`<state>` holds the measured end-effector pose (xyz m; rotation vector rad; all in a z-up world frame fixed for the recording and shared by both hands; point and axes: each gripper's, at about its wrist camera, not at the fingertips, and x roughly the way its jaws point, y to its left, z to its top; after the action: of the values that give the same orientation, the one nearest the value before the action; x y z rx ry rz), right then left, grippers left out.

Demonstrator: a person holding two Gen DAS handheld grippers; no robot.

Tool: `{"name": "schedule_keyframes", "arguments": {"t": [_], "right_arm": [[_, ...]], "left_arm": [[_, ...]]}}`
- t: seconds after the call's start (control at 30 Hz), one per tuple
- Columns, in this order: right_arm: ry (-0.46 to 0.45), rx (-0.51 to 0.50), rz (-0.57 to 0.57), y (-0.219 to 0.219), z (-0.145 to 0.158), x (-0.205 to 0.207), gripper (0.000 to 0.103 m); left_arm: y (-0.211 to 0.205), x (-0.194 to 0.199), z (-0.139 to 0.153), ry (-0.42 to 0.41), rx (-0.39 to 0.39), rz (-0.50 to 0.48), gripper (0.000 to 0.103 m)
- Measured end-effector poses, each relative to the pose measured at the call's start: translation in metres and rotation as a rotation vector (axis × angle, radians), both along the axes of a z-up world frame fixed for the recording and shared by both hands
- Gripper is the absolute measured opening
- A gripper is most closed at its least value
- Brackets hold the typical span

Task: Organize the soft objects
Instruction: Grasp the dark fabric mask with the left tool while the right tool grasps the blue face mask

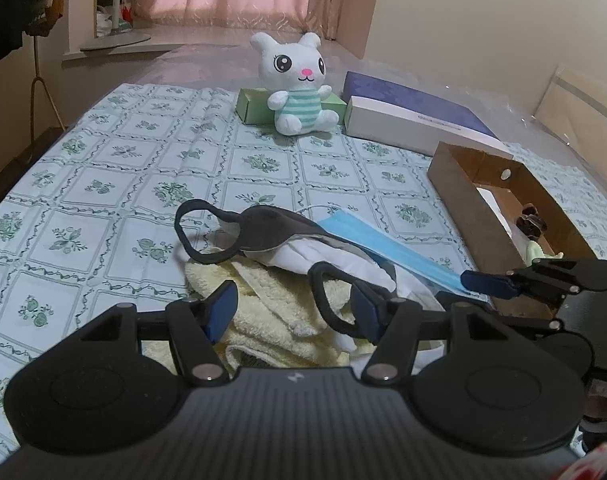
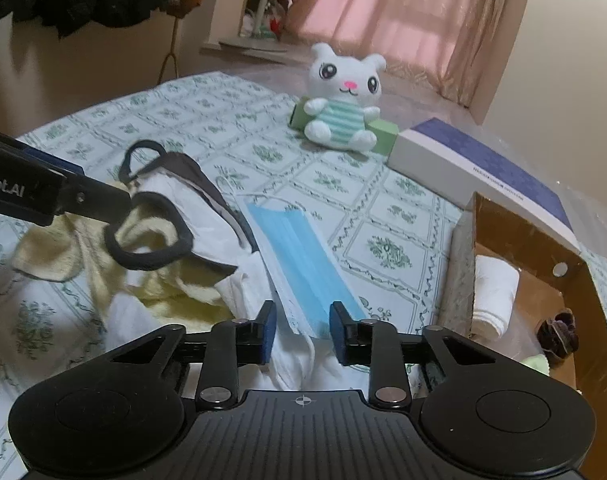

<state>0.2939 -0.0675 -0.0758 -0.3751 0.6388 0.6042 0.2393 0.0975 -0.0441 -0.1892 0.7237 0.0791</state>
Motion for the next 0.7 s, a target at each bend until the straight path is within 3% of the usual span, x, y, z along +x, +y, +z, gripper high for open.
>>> {"name": "schedule_keyframes", "arguments": {"t": [0.1,0.13,0.4,0.7], "right_arm": [[0.013,0.023,-0.003,-0.002,0.000,0.005,0.003],[0.019,0.035,-0.004,-0.002,0.001,0.006,0.002],[0.043,0.201,-0.070,-0.023,0.022,0.017,0.002],[0.070,0.282,-0.131,-0.043,0.032,0.025,0.002]], "left_arm": [[0.000,0.004,-0.002,-0.001,-0.006,-0.004,0.059],[0.000,0.006,-0.003,-0.002,-0.007,-0.007,0.059],[0.000,0.018,-0.007,-0.013,-0.030,-0.020,0.058],[-0.003,0.042,-0.019,0.007,-0.043,-0.022,0.049]]}}
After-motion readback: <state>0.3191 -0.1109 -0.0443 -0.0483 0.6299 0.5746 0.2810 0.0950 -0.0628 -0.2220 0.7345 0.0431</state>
